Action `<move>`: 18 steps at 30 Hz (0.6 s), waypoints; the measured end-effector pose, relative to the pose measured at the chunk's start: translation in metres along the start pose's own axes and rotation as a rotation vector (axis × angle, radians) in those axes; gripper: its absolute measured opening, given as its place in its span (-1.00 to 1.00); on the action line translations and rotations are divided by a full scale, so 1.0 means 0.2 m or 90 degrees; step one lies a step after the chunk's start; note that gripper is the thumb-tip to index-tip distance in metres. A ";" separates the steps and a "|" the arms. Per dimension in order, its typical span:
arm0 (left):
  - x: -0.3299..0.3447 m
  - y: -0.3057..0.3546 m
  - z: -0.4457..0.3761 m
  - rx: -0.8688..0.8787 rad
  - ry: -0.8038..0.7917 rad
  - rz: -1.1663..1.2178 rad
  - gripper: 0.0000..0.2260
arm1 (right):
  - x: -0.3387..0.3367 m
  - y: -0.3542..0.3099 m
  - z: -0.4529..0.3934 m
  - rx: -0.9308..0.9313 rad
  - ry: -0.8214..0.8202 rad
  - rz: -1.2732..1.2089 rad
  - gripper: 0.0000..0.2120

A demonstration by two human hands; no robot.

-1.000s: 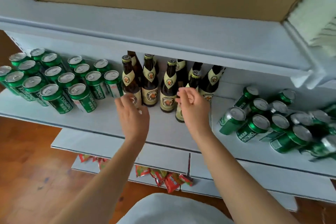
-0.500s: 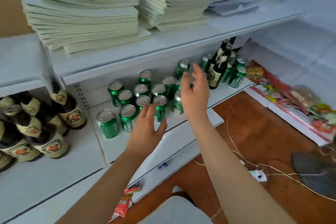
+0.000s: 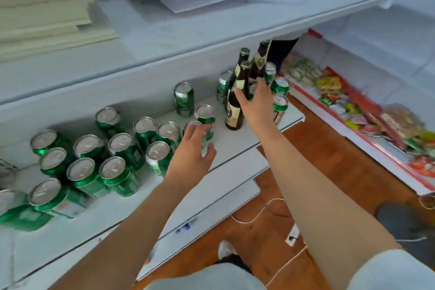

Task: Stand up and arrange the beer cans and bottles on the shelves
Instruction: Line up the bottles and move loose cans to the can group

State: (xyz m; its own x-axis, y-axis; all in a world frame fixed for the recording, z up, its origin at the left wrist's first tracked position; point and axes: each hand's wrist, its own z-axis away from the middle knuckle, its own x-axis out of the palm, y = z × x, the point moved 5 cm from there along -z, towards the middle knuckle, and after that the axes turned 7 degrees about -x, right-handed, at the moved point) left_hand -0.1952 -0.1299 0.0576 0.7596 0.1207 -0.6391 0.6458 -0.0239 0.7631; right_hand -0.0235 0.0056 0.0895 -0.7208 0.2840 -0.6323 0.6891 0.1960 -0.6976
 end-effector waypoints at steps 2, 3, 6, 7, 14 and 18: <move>0.08 0.04 -0.10 -0.025 0.010 -0.002 -0.60 | 0.08 0.07 -0.17 -0.043 -0.051 0.032 -0.43; 0.11 0.05 -0.15 -0.044 0.018 -0.004 -0.60 | 0.11 0.10 -0.22 -0.056 -0.074 0.048 -0.49; 0.15 0.09 -0.25 -0.101 0.052 -0.003 -0.61 | 0.15 0.14 -0.29 -0.112 -0.095 0.065 -0.57; 0.16 0.10 -0.27 -0.118 0.059 0.003 -0.60 | 0.13 0.14 -0.28 -0.137 -0.098 0.059 -0.57; 0.33 0.25 -0.36 -0.159 0.021 -0.016 -0.30 | -0.16 0.05 -0.15 -0.147 -0.124 -0.097 -0.68; 0.32 0.20 -0.36 -0.255 0.023 0.060 -0.47 | -0.15 0.00 -0.17 -0.094 -0.318 -0.141 -0.53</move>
State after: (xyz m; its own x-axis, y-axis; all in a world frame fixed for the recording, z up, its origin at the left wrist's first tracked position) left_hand -0.1268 -0.0524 0.0533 0.8059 0.1710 -0.5669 0.4876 0.3514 0.7992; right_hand 0.0005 0.0287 0.1198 -0.7721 -0.2512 -0.5837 0.4943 0.3400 -0.8001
